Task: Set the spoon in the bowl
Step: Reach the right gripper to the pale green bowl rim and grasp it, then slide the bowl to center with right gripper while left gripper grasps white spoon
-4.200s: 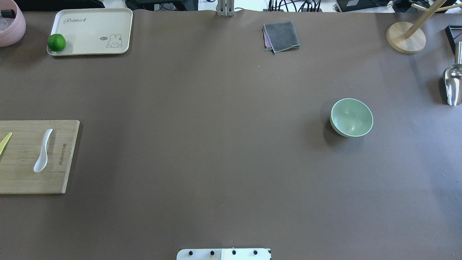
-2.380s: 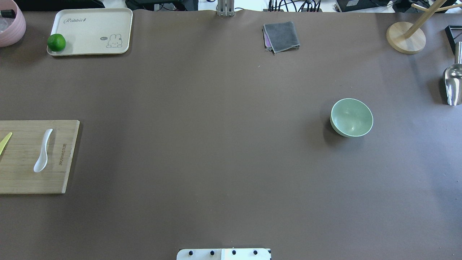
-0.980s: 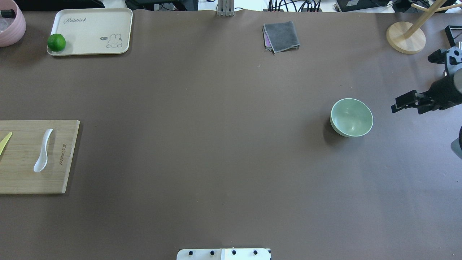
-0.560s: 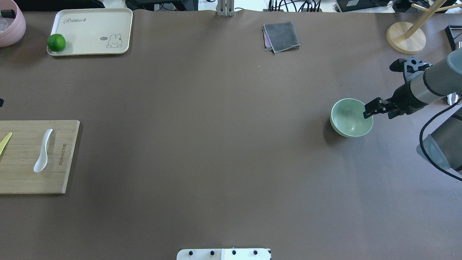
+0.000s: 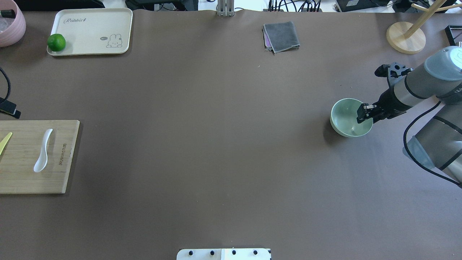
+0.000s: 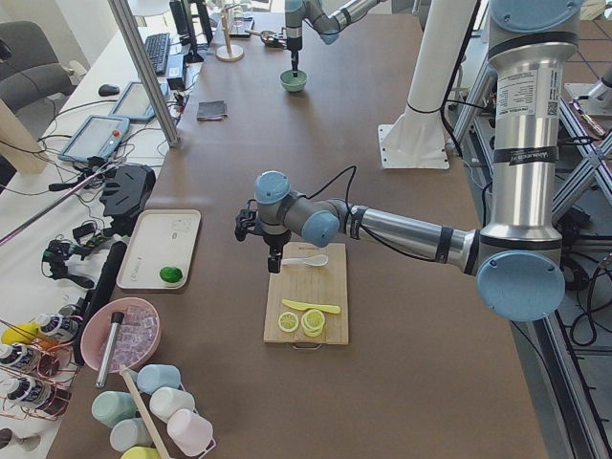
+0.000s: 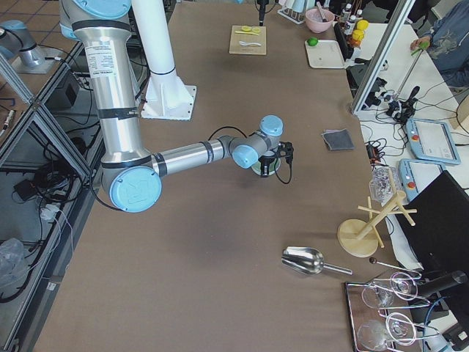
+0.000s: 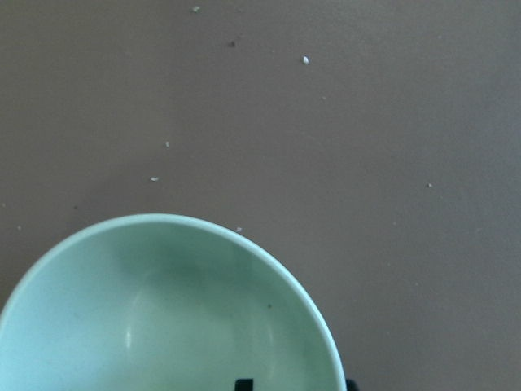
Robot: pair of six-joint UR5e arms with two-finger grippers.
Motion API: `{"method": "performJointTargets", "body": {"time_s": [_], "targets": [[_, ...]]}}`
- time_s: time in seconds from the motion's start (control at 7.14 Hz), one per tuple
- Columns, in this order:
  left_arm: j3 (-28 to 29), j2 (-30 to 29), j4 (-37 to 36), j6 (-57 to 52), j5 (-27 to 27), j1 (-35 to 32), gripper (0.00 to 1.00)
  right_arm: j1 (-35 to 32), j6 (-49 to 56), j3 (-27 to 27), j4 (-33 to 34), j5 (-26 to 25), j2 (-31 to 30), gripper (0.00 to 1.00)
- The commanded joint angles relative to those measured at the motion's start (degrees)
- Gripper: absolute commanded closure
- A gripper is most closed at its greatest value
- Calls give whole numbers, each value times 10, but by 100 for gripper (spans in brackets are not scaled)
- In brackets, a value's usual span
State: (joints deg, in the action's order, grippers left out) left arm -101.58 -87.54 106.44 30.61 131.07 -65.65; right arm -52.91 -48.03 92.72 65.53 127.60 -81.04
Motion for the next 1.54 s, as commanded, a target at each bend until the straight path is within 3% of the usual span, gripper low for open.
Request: {"method": "performJointTargets", "body": {"time_s": [0.0, 0.56, 0.98, 1.4], "targets": [[4, -3, 3, 65, -4, 43, 3, 4, -45, 5, -1, 20, 33, 100], [28, -23, 6, 89, -37, 88, 14, 95, -231, 39, 4, 6, 137, 100], [53, -48, 7, 100, -37, 110, 22, 183, -305, 74, 8, -68, 157, 100], [57, -48, 8, 100, -37, 115, 45, 259, -345, 74, 42, -130, 198, 100]]}}
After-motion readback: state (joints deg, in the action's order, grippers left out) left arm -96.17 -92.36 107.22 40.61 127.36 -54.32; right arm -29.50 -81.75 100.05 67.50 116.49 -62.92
